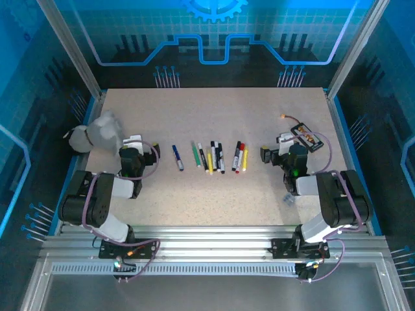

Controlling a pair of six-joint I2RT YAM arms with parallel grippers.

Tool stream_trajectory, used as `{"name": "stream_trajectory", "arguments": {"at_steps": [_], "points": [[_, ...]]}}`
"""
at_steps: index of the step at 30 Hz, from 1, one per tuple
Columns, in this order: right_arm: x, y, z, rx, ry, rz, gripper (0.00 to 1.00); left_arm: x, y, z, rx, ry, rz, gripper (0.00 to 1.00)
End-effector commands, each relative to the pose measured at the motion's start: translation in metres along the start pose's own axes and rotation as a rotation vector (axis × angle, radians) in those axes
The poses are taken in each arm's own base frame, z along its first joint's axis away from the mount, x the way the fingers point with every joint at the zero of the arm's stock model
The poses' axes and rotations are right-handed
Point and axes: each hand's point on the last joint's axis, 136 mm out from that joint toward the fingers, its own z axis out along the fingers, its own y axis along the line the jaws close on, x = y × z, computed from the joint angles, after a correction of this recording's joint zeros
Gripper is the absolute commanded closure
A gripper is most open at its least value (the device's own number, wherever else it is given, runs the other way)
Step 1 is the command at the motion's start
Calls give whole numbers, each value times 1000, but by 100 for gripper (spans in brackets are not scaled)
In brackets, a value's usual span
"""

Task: Open the pen caps

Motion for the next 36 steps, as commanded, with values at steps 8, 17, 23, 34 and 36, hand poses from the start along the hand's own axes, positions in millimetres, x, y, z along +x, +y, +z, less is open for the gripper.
{"name": "stream_trajectory", "arguments": {"at_steps": [8,17,23,34,36], "points": [[-13,-5,0,0,-35,-3,0,-12,-2,1,16,-29,-14,1],[-13,-5,0,0,-33,-1,0,-12,-2,1,16,-27,-14,1],[-14,-5,0,-1,-35,-1,0,-12,-2,2,15,-24,-14,1],[-14,-4,0,-1,-35,-7,0,-20,-12,1,46,-11,21,1],[-18,0,0,-8,-21,-26,1,-33,-4,1,-46,41,34,1]]}}
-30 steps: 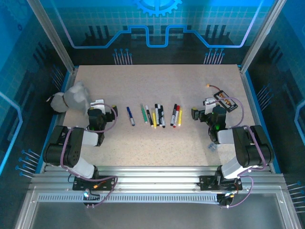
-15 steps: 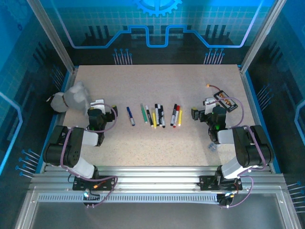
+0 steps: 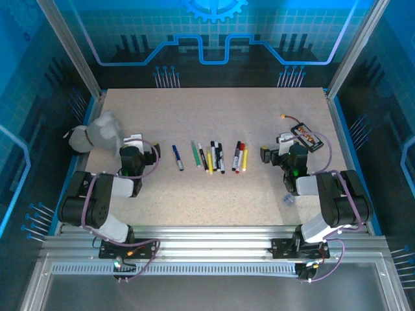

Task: Open the pen caps

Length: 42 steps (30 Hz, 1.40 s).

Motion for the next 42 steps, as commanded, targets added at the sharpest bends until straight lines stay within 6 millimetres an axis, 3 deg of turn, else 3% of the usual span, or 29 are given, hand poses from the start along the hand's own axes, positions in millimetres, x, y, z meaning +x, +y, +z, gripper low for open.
{"name": "stream_trajectory", "arguments": {"at_steps": [1,5,9,15,19,22,23,28,33,38,42], "points": [[-23,1,-1,-2,-26,-37,1,-40,0,-4,-59,23,24,0],[-45,3,-9,83,6,-98,0,-79,4,-23,-82,-45,-96,1],[-71,-2,-18,174,122,35,0,-93,6,-23,-97,133,-302,1],[-108,39,-32,227,180,13,0,-92,-51,-7,88,360,-336,1],[-100,75,-31,120,277,144,9,-100,-83,-13,144,391,-288,1],[-80,95,-21,89,377,208,27,-101,-99,-16,144,438,-248,1],[-74,101,-17,88,404,207,27,-100,-103,-17,147,444,-243,2],[-61,130,-6,44,472,186,31,-83,-102,-20,119,507,-268,7],[-55,161,-5,-7,501,151,32,-49,-85,-25,23,584,-278,20],[-49,190,-5,-67,521,151,33,-16,-87,-19,3,666,-306,37],[-46,211,-4,-108,542,125,33,3,-88,-10,-28,710,-312,40]]}}
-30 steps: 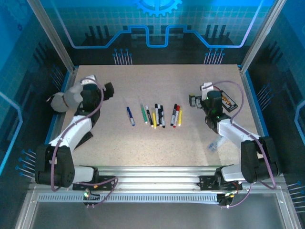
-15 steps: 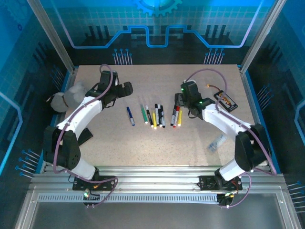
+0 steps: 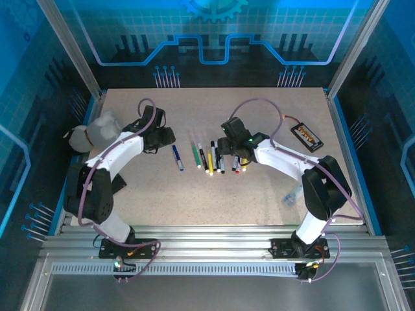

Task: Open the pen caps

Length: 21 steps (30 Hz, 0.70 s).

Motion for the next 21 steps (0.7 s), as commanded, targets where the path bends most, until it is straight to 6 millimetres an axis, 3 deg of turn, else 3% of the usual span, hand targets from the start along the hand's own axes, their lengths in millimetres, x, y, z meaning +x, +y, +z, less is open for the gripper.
{"name": "stream_trajectory", "arguments": {"at_steps": [1,8,21], "points": [[3,22,2,-35,32,-15,33,13,8,16,-46,50,-33,40],[7,33,8,-63,41,-19,33,16,-1,42,-41,93,-48,43],[7,32,12,-65,48,-29,33,28,-19,76,-49,161,-45,49]]}}
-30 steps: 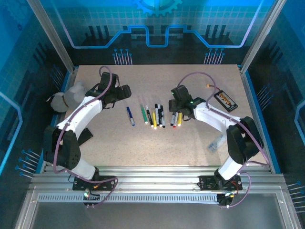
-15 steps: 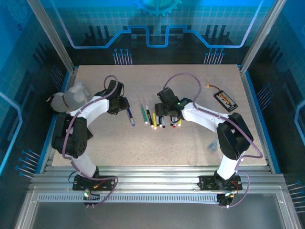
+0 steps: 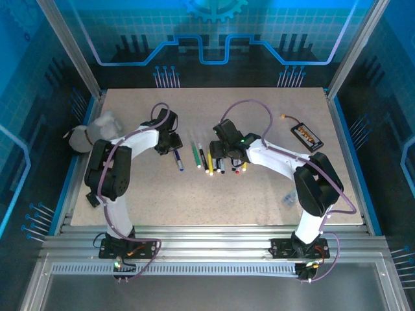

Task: Open the pen caps

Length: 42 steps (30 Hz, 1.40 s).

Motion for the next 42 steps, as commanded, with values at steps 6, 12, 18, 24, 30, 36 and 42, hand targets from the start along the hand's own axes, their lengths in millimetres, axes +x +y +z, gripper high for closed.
{"name": "stream_trajectory", "arguments": {"at_steps": [6,12,18,24,30,36,42], "points": [[-3,7,4,-23,9,5,33,4,-7,13,0,37,-15,55],[-2,9,7,-41,17,8,32,9,-7,22,-3,63,-10,60],[-1,12,8,-61,21,12,32,12,-4,29,-23,74,-9,66],[-2,17,8,-80,23,14,32,10,-5,32,-28,80,-6,70],[-4,24,8,-103,28,11,32,6,-8,31,-24,81,2,75],[-2,43,11,-159,47,0,32,-2,-17,23,-2,72,8,87],[-1,74,11,-266,64,-42,32,-11,-30,9,34,70,21,100]]}}
